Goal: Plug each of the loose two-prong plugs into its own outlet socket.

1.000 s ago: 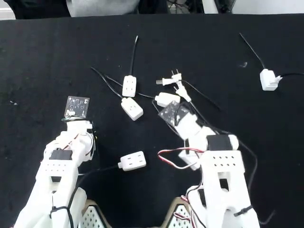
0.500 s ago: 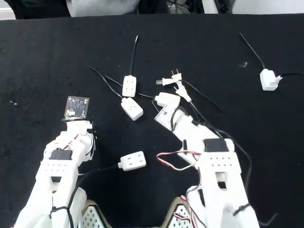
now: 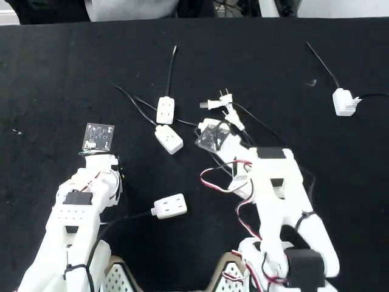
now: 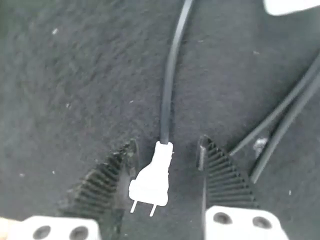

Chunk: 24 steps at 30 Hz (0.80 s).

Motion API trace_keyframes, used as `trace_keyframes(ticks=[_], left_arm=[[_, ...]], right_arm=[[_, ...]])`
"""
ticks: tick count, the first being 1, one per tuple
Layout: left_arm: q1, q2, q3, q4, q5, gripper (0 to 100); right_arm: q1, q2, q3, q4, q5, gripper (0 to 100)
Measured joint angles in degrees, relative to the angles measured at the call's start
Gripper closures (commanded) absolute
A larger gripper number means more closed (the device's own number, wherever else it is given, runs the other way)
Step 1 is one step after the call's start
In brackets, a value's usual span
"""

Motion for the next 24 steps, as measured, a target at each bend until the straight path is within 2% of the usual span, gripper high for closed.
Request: trace_keyframes(ticks=[6, 13, 15, 18, 24], left_arm=[[0.0, 0.0, 0.0, 0.0, 0.0, 88], [0.0, 0.0, 0.0, 0.0, 0.0, 88], [0.0, 0.0, 0.0, 0.0, 0.0, 88], [0.0, 0.0, 0.0, 0.0, 0.0, 88], [0.0, 0.0, 0.0, 0.0, 0.0, 88]], right_arm=[[2.4, 2.7, 0.0, -0.1, 7.7, 80.5], [5.5, 7.5, -0.1, -6.6, 9.1, 80.9], [5.5, 8.3, -0.5, -6.9, 9.1, 85.2], [5.7, 8.6, -0.9, -7.5, 9.1, 98.8], [5.8, 8.5, -1.6, -7.4, 8.1, 98.8]])
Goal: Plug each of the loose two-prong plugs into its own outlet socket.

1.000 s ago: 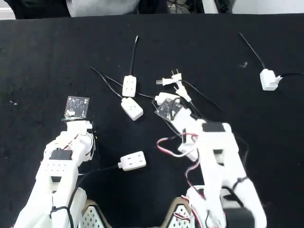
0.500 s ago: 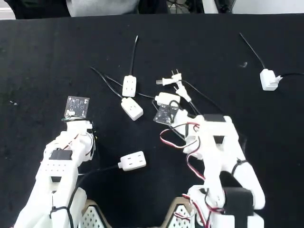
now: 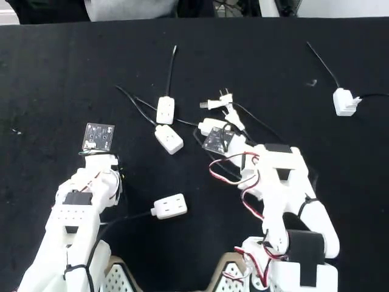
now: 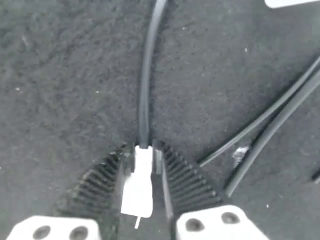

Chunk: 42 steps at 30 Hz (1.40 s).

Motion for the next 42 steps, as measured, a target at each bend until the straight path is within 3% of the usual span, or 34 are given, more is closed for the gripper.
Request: trace_keyframes(ticks=[5, 11, 17, 24, 29, 37, 42], left_arm=[[0.0, 0.0, 0.0, 0.0, 0.0, 88], [0.0, 0.0, 0.0, 0.0, 0.0, 88], [0.0, 0.0, 0.0, 0.0, 0.0, 88], [0.0, 0.0, 0.0, 0.0, 0.0, 88], [0.0, 0.0, 0.0, 0.0, 0.0, 88], [0.0, 0.0, 0.0, 0.0, 0.0, 88], [0.0, 0.0, 0.0, 0.0, 0.0, 88]], right_arm=[[-1.7, -6.4, -1.3, 9.1, -6.9, 98.8], [-10.8, -20.0, -3.4, 17.1, -17.8, 98.8], [-17.8, -27.8, -3.8, 17.6, -26.5, 98.8], [-16.8, -27.2, 0.2, 6.9, -41.2, 98.7], [-19.0, -21.5, 4.6, 4.8, -43.0, 97.9], [-21.2, -14.4, 4.7, 4.9, -41.1, 77.8], [-21.2, -14.2, -2.6, 12.4, -40.7, 76.9]])
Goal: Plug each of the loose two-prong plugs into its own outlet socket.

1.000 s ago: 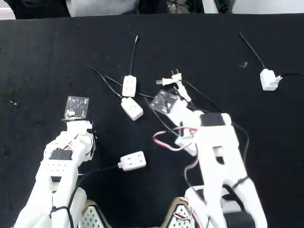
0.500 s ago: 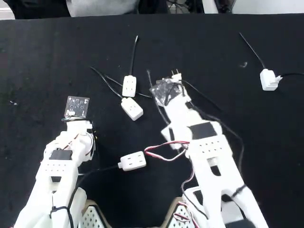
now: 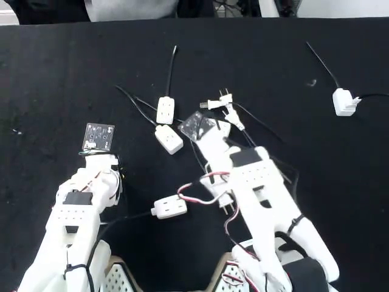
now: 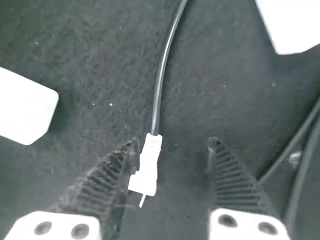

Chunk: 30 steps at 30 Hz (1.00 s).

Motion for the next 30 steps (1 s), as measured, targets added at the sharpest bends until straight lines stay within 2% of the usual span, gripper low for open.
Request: trace_keyframes(ticks=[2, 4, 11, 13, 21, 30], left_arm=[[0.0, 0.0, 0.0, 0.0, 0.0, 88], [0.0, 0.0, 0.0, 0.0, 0.0, 88], [0.0, 0.0, 0.0, 0.0, 0.0, 88], [0.0, 0.0, 0.0, 0.0, 0.0, 88], [0.0, 0.0, 0.0, 0.0, 0.0, 88], [0.0, 0.0, 0.0, 0.0, 0.0, 88]], right_arm=[[0.0, 0.0, -4.1, 4.0, 2.7, 77.0], [0.0, 0.2, -5.7, 6.0, 8.5, 77.0], [6.9, 1.1, 1.0, 6.8, 46.2, 77.0], [7.3, 1.1, 3.5, 6.4, 51.9, 77.0], [8.1, 0.5, 13.4, -7.9, 54.6, 77.0], [8.0, 0.4, 13.5, -7.2, 54.7, 77.0]])
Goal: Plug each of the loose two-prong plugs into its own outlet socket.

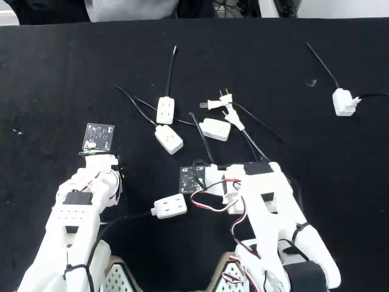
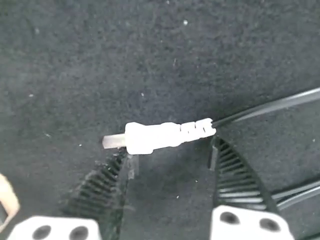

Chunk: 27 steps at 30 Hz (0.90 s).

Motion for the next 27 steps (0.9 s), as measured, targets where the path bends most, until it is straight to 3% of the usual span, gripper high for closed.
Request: trace_keyframes(ticks=[14, 17, 23, 27], left_arm=[[0.0, 0.0, 0.0, 0.0, 0.0, 88], [0.0, 0.0, 0.0, 0.0, 0.0, 88], [0.0, 0.0, 0.0, 0.0, 0.0, 88], [0.0, 0.0, 0.0, 0.0, 0.0, 88]], right_arm=[[-8.7, 0.6, -7.8, 0.6, -26.0, 77.0], [-8.4, 0.6, -9.1, 0.6, -23.8, 77.0], [-3.9, 0.7, -7.9, 0.6, -7.0, 77.0], [-3.7, 0.7, -4.9, -3.2, -0.2, 77.0]])
